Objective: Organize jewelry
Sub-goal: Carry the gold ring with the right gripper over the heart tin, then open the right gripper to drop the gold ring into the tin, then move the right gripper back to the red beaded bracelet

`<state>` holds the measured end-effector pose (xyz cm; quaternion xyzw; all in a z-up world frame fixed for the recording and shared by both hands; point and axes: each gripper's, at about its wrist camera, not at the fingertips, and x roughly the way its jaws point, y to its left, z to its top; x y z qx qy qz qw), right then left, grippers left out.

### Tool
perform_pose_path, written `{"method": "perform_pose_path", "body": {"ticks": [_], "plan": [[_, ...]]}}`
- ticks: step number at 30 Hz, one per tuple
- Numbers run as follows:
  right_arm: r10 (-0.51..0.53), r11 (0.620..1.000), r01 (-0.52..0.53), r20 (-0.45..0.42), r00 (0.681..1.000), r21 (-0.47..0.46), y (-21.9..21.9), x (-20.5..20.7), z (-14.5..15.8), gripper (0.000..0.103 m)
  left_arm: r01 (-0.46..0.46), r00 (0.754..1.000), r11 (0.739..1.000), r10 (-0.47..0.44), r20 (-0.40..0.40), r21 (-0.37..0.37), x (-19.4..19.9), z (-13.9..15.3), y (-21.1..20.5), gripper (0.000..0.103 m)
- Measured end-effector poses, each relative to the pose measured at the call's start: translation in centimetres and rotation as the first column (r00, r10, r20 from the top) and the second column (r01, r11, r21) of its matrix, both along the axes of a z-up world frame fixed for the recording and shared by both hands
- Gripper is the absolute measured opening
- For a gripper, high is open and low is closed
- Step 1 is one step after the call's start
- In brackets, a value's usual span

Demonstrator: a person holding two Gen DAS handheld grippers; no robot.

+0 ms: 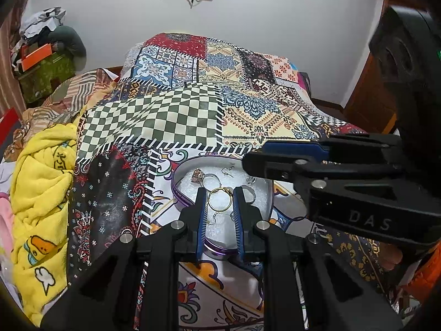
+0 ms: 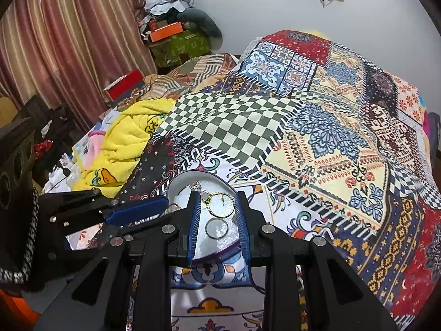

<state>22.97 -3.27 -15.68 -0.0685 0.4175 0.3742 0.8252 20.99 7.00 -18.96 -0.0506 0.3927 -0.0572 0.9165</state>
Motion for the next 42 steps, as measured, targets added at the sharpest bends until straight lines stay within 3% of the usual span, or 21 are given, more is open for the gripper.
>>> {"method": "perform_pose_path", "body": {"ticks": [8,26,33,38,42], "plan": [[0.011,1.0,-0.011,-0.014,1.0,-0.004,0.5,0.4,-0.6,0.023,-0.003,1.0,1.0,0.003,-0.01,-0.029,0.3,-0.5,0.5,0.017],[0.056,0.998,-0.057,-0.038,0.998,-0.018,1.4,0.6,-1.0,0.023,0.005,1.0,1.0,-0.006,-0.029,-0.021,0.0,-0.9,0.2,0.019],[0.045,0.999,-0.046,-0.055,0.997,-0.013,1.1,0.7,-0.8,0.029,-0.002,0.999,1.0,0.001,-0.036,-0.022,-0.1,-0.7,0.3,0.019],[0.011,1.0,-0.011,-0.015,1.0,-0.007,-0.1,0.2,0.6,0.029,-0.016,1.0,1.0,0.016,-0.027,-0.014,-0.5,0.3,0.4,0.02],[-0.031,0.999,0.032,0.044,0.999,-0.005,-1.6,-0.7,2.2,0.029,-0.04,0.999,0.999,0.04,0.001,-0.021,-1.3,1.8,0.8,0.029]]}}
